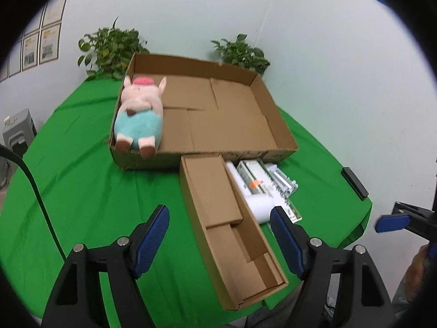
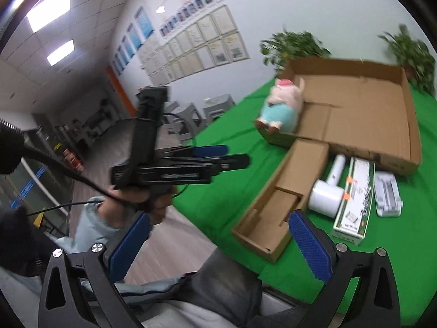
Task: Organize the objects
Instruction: 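Withdraw both tools from the tray box and move toward the long cardboard box, then grasp the long cardboard box edge with the left and right tools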
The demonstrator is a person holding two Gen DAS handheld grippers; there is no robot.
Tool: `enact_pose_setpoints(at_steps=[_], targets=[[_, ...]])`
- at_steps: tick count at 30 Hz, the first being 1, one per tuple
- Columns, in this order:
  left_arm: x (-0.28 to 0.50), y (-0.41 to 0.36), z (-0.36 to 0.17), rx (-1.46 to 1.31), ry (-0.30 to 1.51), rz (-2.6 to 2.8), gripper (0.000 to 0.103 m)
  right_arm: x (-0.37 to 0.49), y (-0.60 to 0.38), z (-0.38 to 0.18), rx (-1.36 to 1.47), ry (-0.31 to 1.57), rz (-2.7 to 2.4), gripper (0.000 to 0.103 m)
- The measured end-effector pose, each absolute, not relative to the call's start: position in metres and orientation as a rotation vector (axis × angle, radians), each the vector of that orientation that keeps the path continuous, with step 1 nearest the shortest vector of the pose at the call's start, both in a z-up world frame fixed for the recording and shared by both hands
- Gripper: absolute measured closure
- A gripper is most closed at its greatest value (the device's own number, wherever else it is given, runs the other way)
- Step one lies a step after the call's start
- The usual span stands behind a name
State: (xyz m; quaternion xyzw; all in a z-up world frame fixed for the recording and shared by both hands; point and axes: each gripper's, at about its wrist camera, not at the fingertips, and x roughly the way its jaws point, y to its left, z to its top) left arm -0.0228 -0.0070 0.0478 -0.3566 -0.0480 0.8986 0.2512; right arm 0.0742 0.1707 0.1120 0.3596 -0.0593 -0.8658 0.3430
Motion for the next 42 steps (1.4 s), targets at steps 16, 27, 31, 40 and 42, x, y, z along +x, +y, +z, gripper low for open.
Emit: enact_pose_setpoints(at_steps=[16,27,31,40,42], targets=[[-0.056,0.002,-0.04,-1.24,-0.178,2.403,0.033,-0.017,0.161,0.009,1.221,-0.07,-2.618,0.011],[-0.063,0.018,-0.057,-1.281,-0.162,2.336,0.081,-0.048,0.156,-0.045,1.347,-0.123,-2.62,0.066],[-0.059,0.019,-0.056,-1.281,-0.146,2.348,0.082,-0.046,0.143,-0.048,1.357,-0.093,-2.615,0.077],[-0.044,0.015,-0.053,-1.295,-0.145,2.383,0.083,-0.035,0.135,-0.051,1.376,-0.165,-2.598,0.077],[-0.043,0.017,-0.053,-1.294,-0.131,2.394,0.083,-0.033,0.133,-0.05,1.361,-0.16,-2.619,0.078]])
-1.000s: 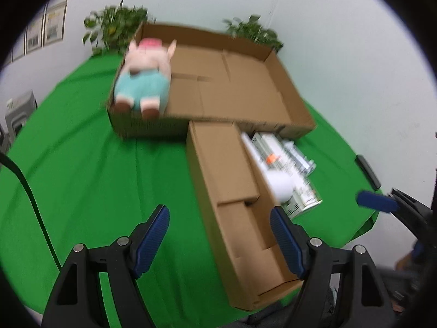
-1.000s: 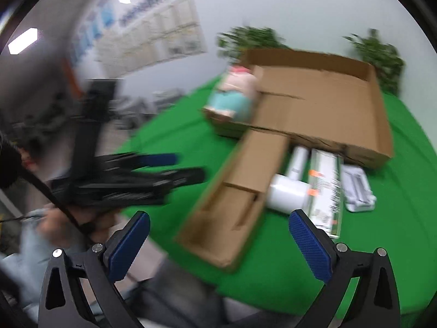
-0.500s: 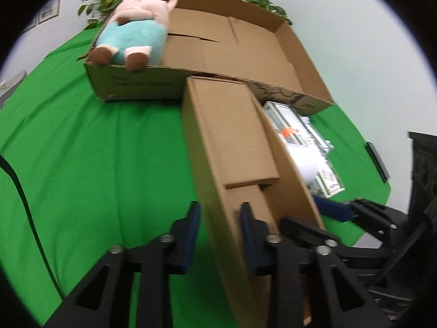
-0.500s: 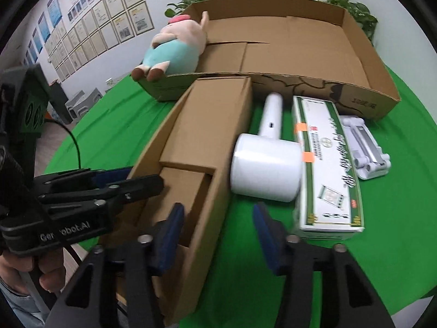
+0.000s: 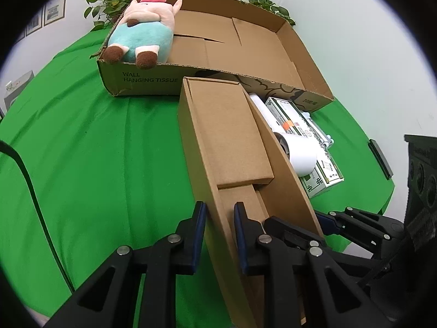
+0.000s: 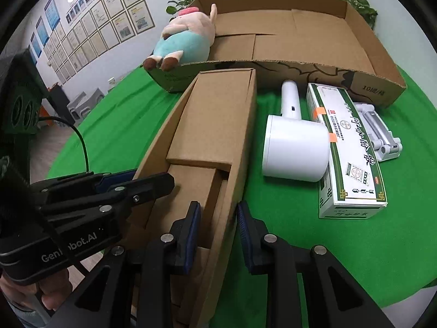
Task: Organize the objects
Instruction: 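Grasp the long cardboard box edge with the left and right tools, then lift the long cardboard box and lower it into the tray box beside the pig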
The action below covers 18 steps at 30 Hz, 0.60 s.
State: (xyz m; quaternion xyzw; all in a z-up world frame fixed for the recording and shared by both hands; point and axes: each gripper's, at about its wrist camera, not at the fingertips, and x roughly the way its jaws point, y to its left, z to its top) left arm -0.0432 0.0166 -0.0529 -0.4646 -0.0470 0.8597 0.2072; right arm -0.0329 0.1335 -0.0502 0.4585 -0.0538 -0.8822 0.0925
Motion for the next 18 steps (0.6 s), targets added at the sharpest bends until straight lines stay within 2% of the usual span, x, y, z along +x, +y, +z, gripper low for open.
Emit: enact_pose_setpoints(at_steps=[5,18], targets=[[-0.038,0.018,-0.038,-1.22,-0.13,2.417,0.084,-0.026,0.136,-0.042,1.31,-0.176,-2.655,0.079],[-0.045,0.03,0.048,-0.869,-0.062,2.549,0.084,-0.025,0.151,0.045,0.922,-0.168,-2.84,0.08]])
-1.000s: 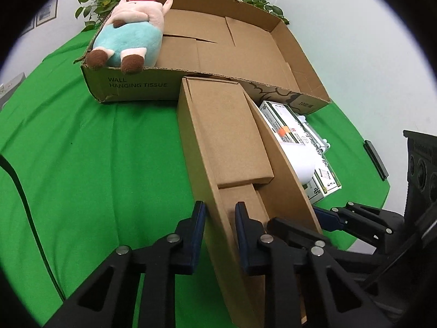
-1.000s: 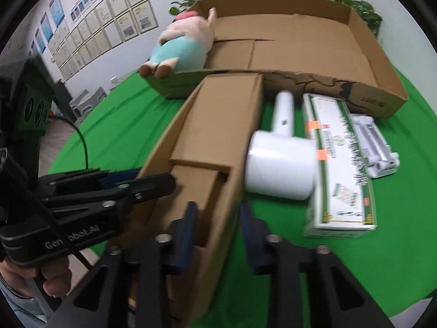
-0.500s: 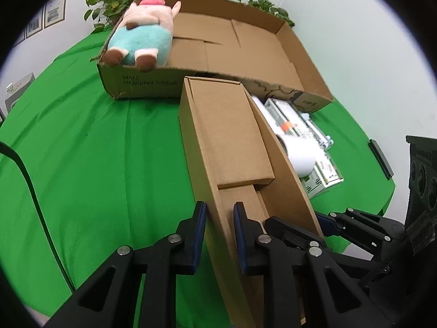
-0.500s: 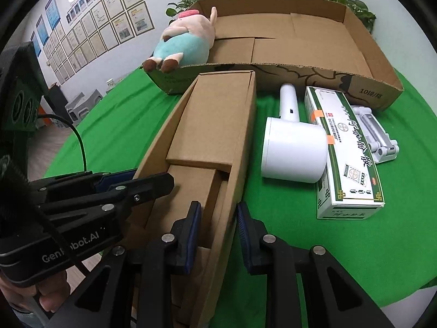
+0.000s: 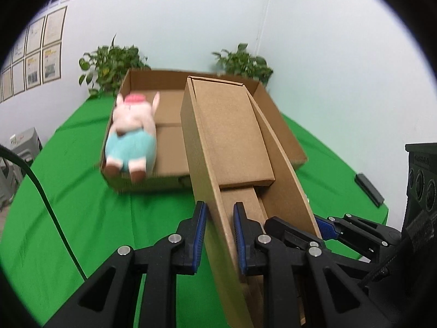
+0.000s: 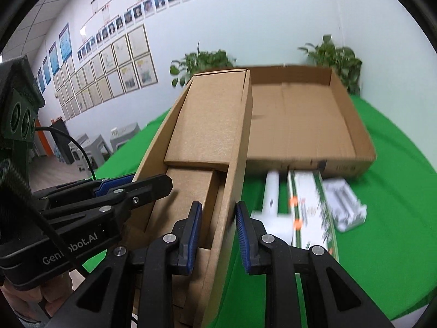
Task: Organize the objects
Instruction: 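Lift the long cardboard box and lower it into the tray box beside the pig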
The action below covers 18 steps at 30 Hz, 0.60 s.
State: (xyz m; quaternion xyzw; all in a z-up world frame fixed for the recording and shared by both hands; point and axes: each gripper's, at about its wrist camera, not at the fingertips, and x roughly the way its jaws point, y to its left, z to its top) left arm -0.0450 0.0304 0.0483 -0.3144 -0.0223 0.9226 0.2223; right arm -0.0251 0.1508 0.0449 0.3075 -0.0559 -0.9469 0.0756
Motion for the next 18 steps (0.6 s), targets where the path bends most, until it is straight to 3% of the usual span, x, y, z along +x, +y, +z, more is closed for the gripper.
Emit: enact_pose_setpoints(at_steps=[18], targets=[[-0.158,0.044,0.107,-0.728,-0.032,2.628,0.084,-0.15,0.179,0.121,0.773,-0.197,-2.878,0.082]])
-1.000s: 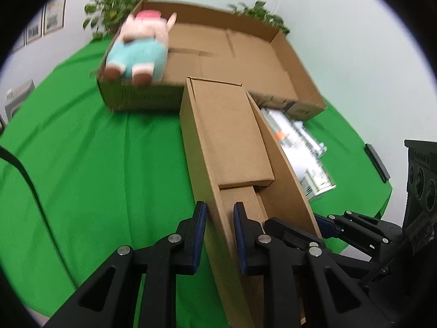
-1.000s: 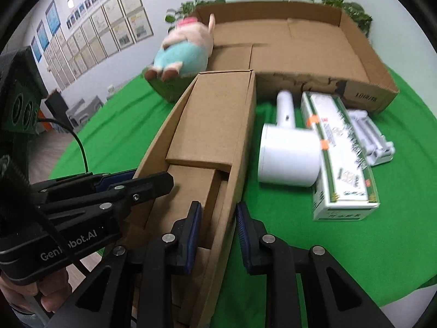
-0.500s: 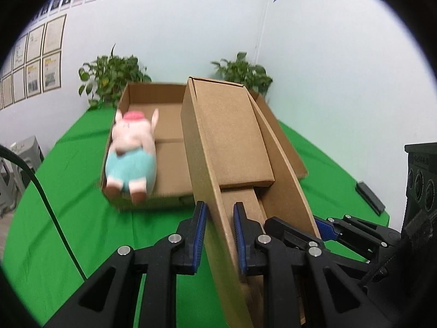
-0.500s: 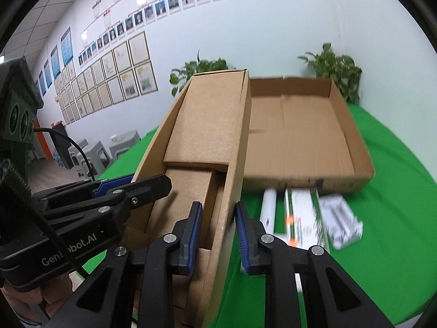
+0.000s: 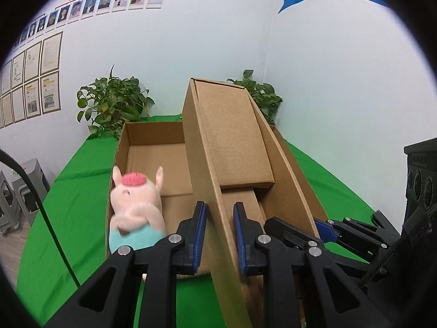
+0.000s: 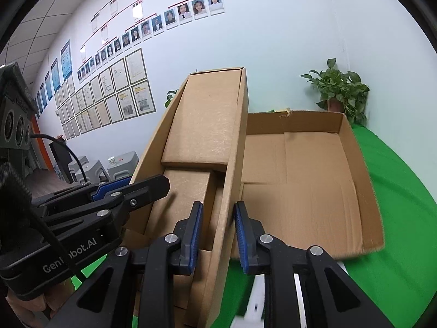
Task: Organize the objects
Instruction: 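Lift the long cardboard box and lower it into the tray box beside the pig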
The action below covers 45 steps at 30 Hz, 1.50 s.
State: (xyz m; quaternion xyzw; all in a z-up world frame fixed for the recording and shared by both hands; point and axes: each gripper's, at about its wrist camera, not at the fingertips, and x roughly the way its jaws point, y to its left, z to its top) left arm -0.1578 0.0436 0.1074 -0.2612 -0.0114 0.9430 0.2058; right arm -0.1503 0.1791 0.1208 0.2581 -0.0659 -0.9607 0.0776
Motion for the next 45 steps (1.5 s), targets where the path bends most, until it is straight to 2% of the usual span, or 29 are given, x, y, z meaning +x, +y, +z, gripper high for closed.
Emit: enact_pose_setpoints(at_steps=[8,18,24,33,37,45], targets=[[-0.219,0.038,0.095,-0.789,-0.005,2.654,0.085,-0.242,0.187,0.114,0.795,-0.228,-2.864,0.082],[-0.273,0.027,0.037,-0.995,-0.002,2.63,0.087,-0.341,0.196,0.04,0.929,-0.319,-2.811,0.084],[-0.283,0.028,0.019,-1.046,0.021,2.627,0.087,-0.363,0.206,-0.002,0.969,-0.347,-2.809,0.085],[-0.271,0.027,0.025,-1.012,0.01,2.65,0.082,-0.395,0.21,-0.02,1.069,-0.381,-2.829,0.092],[-0.251,0.013,0.047,-0.9,-0.061,2.673,0.081,-0.413,0.217,-0.028,1.143,-0.401,-2.839,0.092],[-0.227,-0.01,0.068,-0.817,-0.063,2.736,0.081,-0.437,0.191,-0.035,1.264,-0.358,-2.869,0.09]])
